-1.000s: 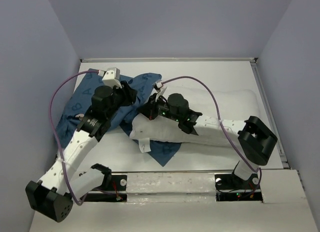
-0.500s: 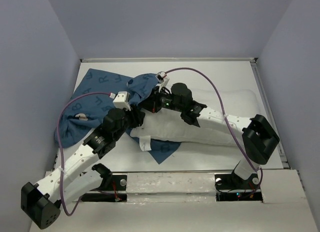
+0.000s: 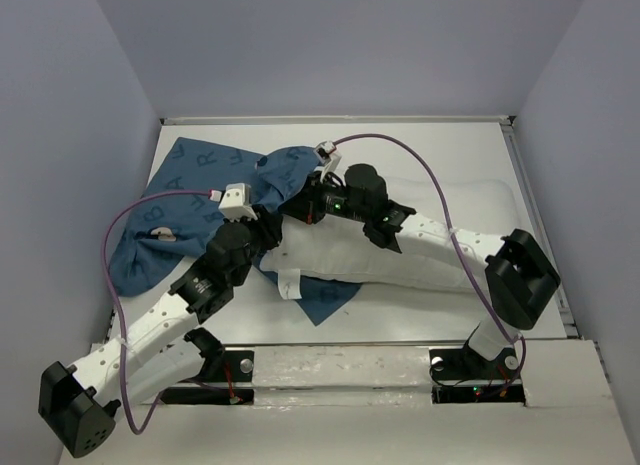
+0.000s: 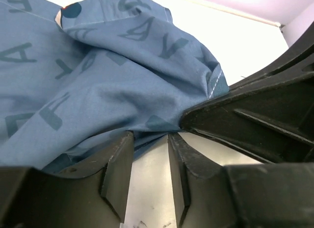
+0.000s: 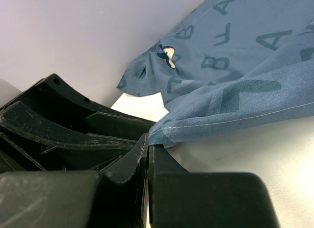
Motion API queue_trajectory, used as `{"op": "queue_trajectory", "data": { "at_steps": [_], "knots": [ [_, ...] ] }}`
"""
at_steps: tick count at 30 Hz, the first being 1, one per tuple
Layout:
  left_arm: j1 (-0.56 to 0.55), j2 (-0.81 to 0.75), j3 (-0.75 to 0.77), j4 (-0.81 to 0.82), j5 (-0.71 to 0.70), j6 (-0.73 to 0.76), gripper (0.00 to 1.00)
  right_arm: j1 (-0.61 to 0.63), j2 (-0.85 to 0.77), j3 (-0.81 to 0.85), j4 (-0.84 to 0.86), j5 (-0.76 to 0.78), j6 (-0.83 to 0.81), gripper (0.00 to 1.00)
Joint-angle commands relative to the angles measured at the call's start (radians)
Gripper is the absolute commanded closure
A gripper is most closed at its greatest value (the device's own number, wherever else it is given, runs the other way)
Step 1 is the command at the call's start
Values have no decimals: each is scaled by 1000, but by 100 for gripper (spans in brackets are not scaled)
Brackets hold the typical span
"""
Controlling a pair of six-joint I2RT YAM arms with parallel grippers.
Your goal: Put the pillow into the pillowcase
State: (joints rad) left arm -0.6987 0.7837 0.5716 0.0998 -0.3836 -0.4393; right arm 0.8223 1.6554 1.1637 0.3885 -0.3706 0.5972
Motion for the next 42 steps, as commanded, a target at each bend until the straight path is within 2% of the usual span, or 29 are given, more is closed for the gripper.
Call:
{"op": "queue_trajectory", "data": {
  "at_steps": [1,7,11,12,13,14,15,17,18,21,25,26,27,29,30,32,34,37,38,39,40,42],
  "knots": [
    [-1,3,-19,121,-78,11,53,-8,-60,5,52,-33,15,100],
    [-2,51,-15,216,-97,77,50,-8,-54,-10,70,-71,41,100],
    [-2,77,-10,261,-113,80,56,-8,-40,-1,82,-111,61,100],
    [-1,72,-13,285,-116,82,63,-8,-43,-5,82,-107,62,100],
    [-2,72,-15,288,-120,82,76,-8,-49,-13,81,-99,61,100],
    [-2,72,-10,288,-132,82,98,-8,-55,-18,76,-76,49,100],
    [-2,72,-12,281,-130,82,100,-8,-63,-25,49,-62,38,94],
    [-2,66,-15,265,-117,76,100,-8,-100,-45,3,-25,-23,70],
    [-2,52,-24,247,-110,57,100,-17,-115,-51,-70,16,-49,47],
    [-1,20,-55,229,-89,31,100,-40,-195,-104,-204,68,-167,26],
    [1,6,-68,213,-51,8,100,-55,-261,-134,-397,15,-359,17],
    [-1,6,-72,215,-38,1,100,-55,-260,-113,-458,-26,-458,14],
    [1,6,-75,221,-25,-2,100,-55,-241,-95,-552,-12,-497,14],
    [-1,9,-70,215,6,-9,100,-14,-217,-56,-624,56,-642,13],
    [-1,9,-61,210,14,-7,100,12,-203,-38,-682,152,-681,9],
    [-1,3,-49,193,34,-6,100,64,-139,36,-727,223,-756,6],
    [-1,-1,-39,175,48,-4,100,115,-50,115,-796,207,-790,4],
    [-1,-8,-24,156,75,-1,100,158,38,183,-815,222,-821,3],
    [-1,-9,-21,153,86,-3,100,158,99,203,-813,245,-803,6],
    [-1,-9,-19,153,95,-6,100,158,133,227,-801,263,-771,16],
    [1,-11,-18,152,100,-7,100,158,164,255,-798,281,-748,38],
    [-1,-15,-10,137,123,-16,100,149,204,301,-710,363,-651,100]
  ]
}}
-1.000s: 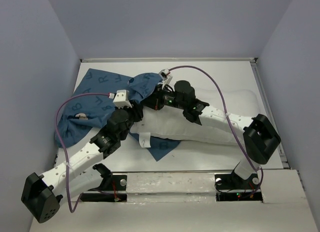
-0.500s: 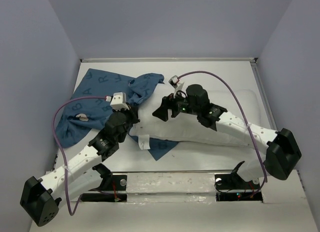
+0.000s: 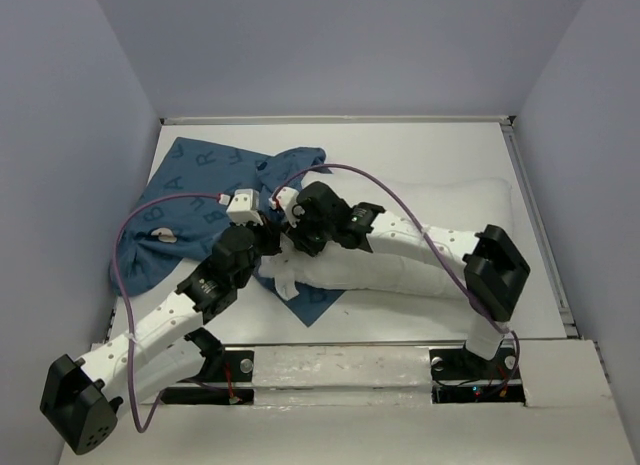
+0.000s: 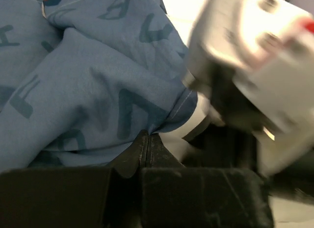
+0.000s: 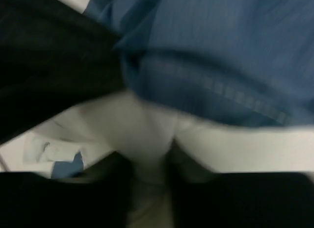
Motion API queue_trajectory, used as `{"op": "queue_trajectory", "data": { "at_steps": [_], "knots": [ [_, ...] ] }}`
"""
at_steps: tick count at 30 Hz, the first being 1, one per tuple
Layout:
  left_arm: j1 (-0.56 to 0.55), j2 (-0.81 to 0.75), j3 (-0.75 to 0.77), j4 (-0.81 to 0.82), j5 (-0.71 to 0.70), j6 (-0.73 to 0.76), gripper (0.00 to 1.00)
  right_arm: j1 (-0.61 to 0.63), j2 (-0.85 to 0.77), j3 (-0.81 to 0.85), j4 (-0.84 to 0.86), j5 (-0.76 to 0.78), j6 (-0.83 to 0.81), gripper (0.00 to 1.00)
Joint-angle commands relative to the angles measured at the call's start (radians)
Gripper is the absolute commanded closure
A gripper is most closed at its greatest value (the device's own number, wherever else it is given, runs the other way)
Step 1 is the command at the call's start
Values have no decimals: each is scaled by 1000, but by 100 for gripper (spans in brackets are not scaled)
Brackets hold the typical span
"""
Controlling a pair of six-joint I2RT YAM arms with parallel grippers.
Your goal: Put the pillow into the pillowcase
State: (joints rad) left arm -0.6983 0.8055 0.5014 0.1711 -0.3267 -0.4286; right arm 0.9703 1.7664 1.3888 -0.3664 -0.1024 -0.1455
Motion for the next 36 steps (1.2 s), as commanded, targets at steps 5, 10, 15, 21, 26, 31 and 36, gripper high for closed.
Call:
{"op": "queue_trajectory", "data": {
  "at_steps": [5,10,15,21,26,31,36],
  "knots": [
    [-1,-92,45,-25,61,-45,100,-103,-43,-60,352,171,349,100],
    [-1,-152,22,-139,104,-91,100,-185,-165,-184,529,344,454,100],
    [-1,-146,55,-163,173,-102,100,-185,-151,-175,607,457,452,100],
    [-6,-77,121,-12,378,-177,100,-50,-21,-131,739,599,452,100],
    [-27,-2,189,96,485,-228,100,15,99,-74,764,552,562,100],
    [-69,-45,177,117,497,-301,100,-51,143,-59,878,370,717,100],
    [-107,-107,71,125,474,-369,100,-199,176,-109,1207,28,1041,100]
  ]
}}
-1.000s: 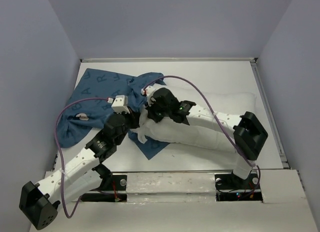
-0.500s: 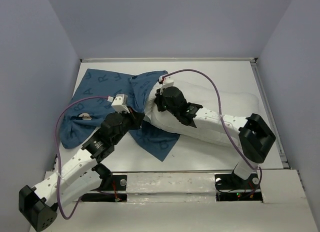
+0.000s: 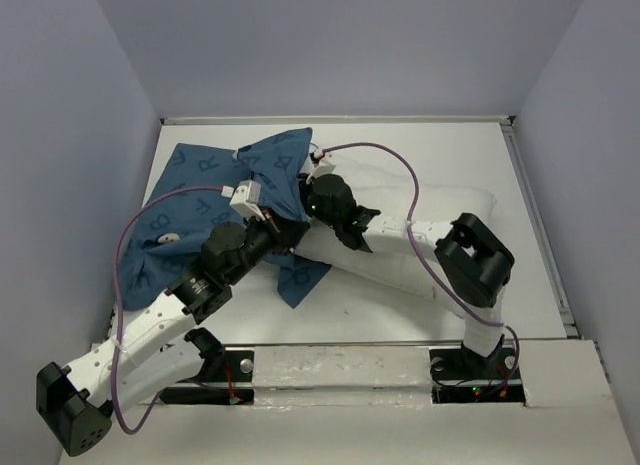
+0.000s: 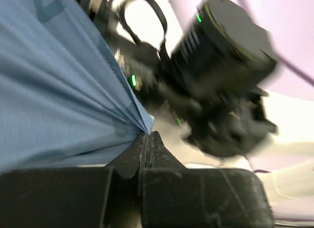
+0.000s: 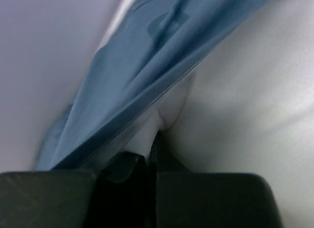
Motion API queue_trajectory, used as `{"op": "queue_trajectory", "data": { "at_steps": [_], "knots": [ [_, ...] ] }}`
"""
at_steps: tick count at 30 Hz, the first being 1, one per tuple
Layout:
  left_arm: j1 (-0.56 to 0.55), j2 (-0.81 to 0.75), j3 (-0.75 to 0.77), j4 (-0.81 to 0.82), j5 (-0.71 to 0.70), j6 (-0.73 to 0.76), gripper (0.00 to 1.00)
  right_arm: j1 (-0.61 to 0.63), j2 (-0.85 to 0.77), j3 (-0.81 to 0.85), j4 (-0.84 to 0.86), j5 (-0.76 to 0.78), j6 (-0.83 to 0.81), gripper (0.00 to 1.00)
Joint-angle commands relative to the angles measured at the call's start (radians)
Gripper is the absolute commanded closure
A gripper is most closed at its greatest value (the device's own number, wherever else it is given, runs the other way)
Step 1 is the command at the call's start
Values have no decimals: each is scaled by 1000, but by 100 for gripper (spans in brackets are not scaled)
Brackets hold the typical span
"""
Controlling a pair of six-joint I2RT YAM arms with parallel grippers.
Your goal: Put the pillow into the pillowcase
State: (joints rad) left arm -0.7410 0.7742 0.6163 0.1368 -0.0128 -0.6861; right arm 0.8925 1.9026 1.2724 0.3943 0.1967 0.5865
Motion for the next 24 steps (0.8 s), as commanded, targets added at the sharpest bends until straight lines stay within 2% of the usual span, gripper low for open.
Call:
{"op": "queue_trajectory", "data": {
  "at_steps": [1,5,8,11,12,15,17,18,19,20,21,23,24],
  "knots": [
    [-64,-79,-67,182,160,-122,100,-135,38,-8,498,-301,332,100],
    [-66,-17,-141,260,169,-125,100,-155,27,-53,748,-501,377,100],
    [-84,49,-125,326,171,-96,100,-155,3,-148,833,-598,368,100],
    [-101,66,-98,328,131,-64,100,-155,-75,-335,746,-594,265,100],
    [-101,62,-93,327,128,-58,100,-155,-130,-399,636,-583,221,100],
    [-101,60,-76,307,126,-49,100,-155,-230,-465,444,-543,113,100],
    [-103,74,-69,288,152,-49,99,-155,-318,-522,379,-543,98,100],
    [-101,77,-69,279,166,-50,90,-155,-347,-566,336,-540,92,99],
    [-101,74,-63,258,172,-41,77,-155,-393,-587,322,-545,82,98],
    [-101,65,-50,223,162,-24,45,-155,-410,-602,299,-545,69,97],
    [-101,54,-6,174,137,15,31,-155,-425,-617,249,-533,44,97],
    [-100,11,51,35,52,62,11,-155,-451,-672,241,-534,19,98],
    [-94,-1,116,-27,31,97,8,-155,-458,-688,254,-533,10,100]
  ]
}}
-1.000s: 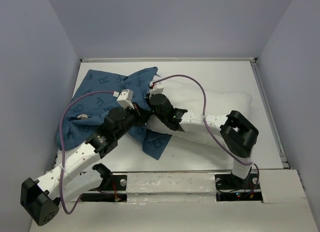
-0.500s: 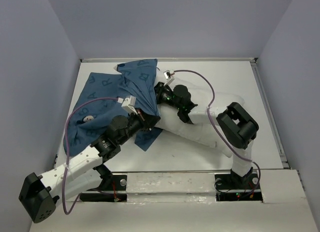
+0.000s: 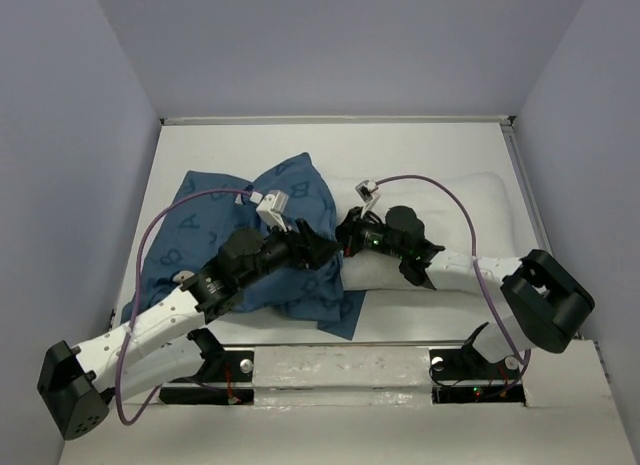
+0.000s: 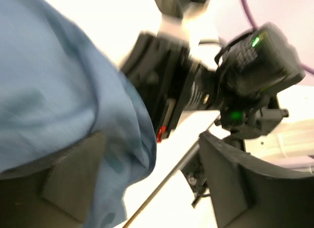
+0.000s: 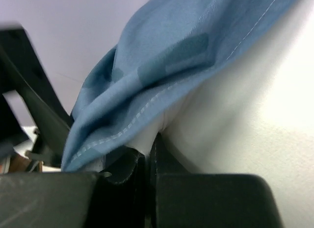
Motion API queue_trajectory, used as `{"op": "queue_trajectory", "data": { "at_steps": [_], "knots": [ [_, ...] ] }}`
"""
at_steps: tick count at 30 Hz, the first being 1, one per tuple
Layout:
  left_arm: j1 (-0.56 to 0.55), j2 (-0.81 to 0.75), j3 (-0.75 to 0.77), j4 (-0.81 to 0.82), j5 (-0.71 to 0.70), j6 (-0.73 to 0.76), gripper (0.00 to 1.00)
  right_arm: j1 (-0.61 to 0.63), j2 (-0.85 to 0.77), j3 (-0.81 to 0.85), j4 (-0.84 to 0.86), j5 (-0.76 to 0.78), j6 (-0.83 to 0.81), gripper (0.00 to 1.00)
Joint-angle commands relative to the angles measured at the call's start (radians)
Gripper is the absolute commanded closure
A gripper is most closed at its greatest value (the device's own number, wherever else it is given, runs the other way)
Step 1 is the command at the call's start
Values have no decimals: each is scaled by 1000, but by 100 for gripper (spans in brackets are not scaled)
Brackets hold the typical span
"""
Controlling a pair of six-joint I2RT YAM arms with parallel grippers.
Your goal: Put the pillow into the pillowcase
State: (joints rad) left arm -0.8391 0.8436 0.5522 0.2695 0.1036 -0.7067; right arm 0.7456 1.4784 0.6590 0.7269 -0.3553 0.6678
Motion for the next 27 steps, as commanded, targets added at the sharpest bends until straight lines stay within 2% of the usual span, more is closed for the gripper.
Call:
{"op": "queue_trajectory", "data": {
  "at_steps": [1,3,7,8,10,13,17,18,20,21,23,24,25,27],
  "knots": [
    [9,-66,219,-186,-94,134,6,-8,-35,-84,-77,18,-76,100],
    [21,-42,343,-245,-128,162,1,3,-30,-91,-89,25,-89,100],
    [53,113,492,-419,-269,222,2,43,-56,-84,-144,94,-148,100],
    [79,155,514,-443,-294,242,5,58,-66,-78,-168,113,-166,100],
    [159,271,549,-451,-257,275,9,105,-89,-53,-245,183,-218,100],
    [207,412,581,-438,-240,305,14,150,-102,-42,-285,213,-232,100],
    [225,547,653,-461,-385,352,16,288,-98,-6,-360,321,-260,100],
    [239,569,675,-470,-377,364,16,300,-99,2,-397,381,-263,97],
    [250,630,684,-464,-338,371,16,301,-105,14,-422,395,-266,87],
    [255,668,698,-460,-325,377,16,310,-113,16,-444,418,-280,74],
    [255,699,722,-463,-324,381,17,310,-133,27,-484,447,-307,58],
    [256,718,733,-445,-323,389,20,310,-157,31,-535,481,-338,42],
    [258,724,741,-441,-315,394,22,310,-173,36,-564,498,-355,38],
    [258,741,762,-450,-317,398,34,310,-208,45,-663,521,-402,34]
  ]
}}
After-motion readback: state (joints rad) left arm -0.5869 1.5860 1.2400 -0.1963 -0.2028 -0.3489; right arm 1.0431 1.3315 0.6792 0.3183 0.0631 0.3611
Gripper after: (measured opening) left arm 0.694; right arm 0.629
